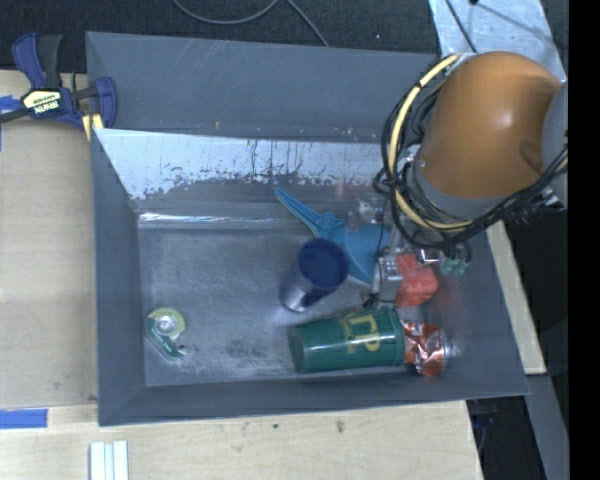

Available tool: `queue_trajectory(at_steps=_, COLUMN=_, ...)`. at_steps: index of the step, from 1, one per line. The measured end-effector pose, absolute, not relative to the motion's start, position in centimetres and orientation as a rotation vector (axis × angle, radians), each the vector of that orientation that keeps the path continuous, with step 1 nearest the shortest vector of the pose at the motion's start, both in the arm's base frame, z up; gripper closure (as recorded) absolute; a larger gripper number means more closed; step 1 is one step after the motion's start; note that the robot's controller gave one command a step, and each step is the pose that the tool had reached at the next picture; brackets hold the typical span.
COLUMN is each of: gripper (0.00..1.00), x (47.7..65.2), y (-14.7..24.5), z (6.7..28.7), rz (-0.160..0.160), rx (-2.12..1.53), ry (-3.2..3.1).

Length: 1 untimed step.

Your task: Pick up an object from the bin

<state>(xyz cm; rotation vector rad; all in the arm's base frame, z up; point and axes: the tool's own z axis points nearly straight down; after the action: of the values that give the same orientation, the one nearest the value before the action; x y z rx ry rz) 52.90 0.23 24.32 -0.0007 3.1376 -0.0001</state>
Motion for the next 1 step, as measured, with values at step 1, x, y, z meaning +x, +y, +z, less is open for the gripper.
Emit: queue_trajectory(at_steps=1, gripper=0.0, x=52.9, y=0.23, z=24.32, rz=0.0, rx=-0.001, ry=3.138)
